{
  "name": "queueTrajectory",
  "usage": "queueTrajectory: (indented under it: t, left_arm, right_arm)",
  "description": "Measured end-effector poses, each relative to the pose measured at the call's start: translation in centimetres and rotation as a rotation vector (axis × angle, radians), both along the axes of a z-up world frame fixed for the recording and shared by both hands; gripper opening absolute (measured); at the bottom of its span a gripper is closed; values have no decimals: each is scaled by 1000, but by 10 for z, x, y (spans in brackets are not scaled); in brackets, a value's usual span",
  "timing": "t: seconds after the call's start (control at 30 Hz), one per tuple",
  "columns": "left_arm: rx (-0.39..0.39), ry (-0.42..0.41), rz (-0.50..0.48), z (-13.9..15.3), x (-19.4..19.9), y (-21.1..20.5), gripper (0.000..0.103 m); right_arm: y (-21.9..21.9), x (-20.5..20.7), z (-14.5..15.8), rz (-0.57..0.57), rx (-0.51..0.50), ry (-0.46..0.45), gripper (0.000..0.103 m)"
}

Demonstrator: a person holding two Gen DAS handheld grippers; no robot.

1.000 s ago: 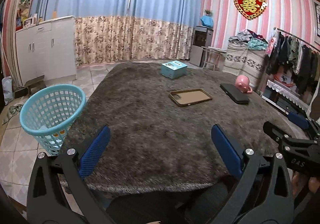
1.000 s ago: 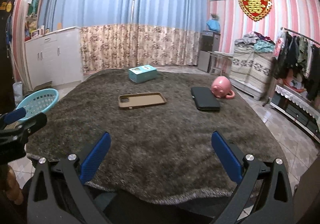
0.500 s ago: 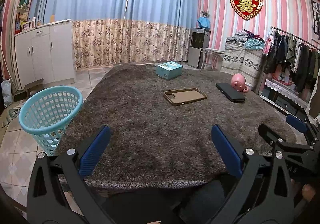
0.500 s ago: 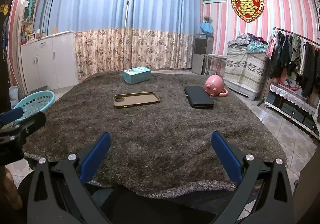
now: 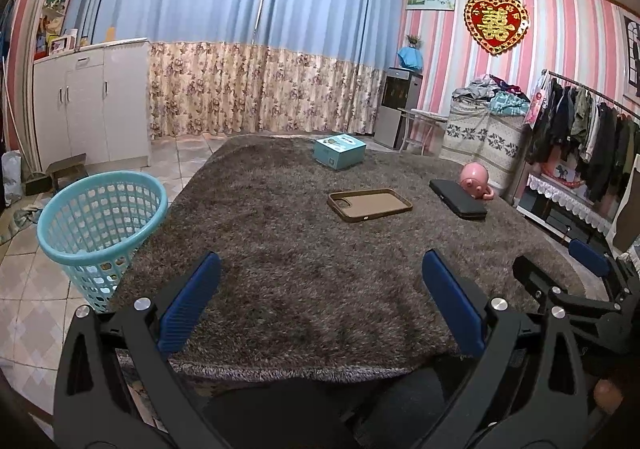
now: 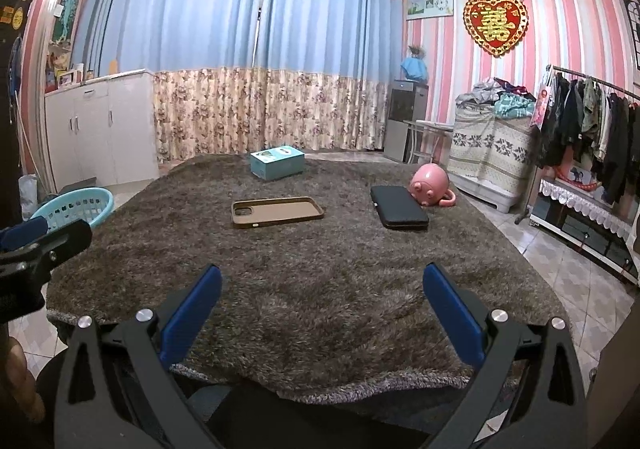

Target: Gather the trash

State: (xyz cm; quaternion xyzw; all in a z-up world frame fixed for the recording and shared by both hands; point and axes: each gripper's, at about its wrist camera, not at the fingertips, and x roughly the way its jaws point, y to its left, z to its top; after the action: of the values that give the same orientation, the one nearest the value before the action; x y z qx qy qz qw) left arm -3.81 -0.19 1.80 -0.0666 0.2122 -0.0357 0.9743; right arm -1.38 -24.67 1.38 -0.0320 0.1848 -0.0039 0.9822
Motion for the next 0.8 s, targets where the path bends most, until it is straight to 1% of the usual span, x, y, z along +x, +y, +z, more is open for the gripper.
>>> queueTrajectory:
  t: [0.3,0.8]
  left_arm:
    - [25,-30,17,2,-4,-1,98]
    - [24,-22,21,3,-5,-2,98]
  right_arm:
    - [0,-1,0,1,-2,-2,98]
    - [0,-2,0,0,-1,-4,98]
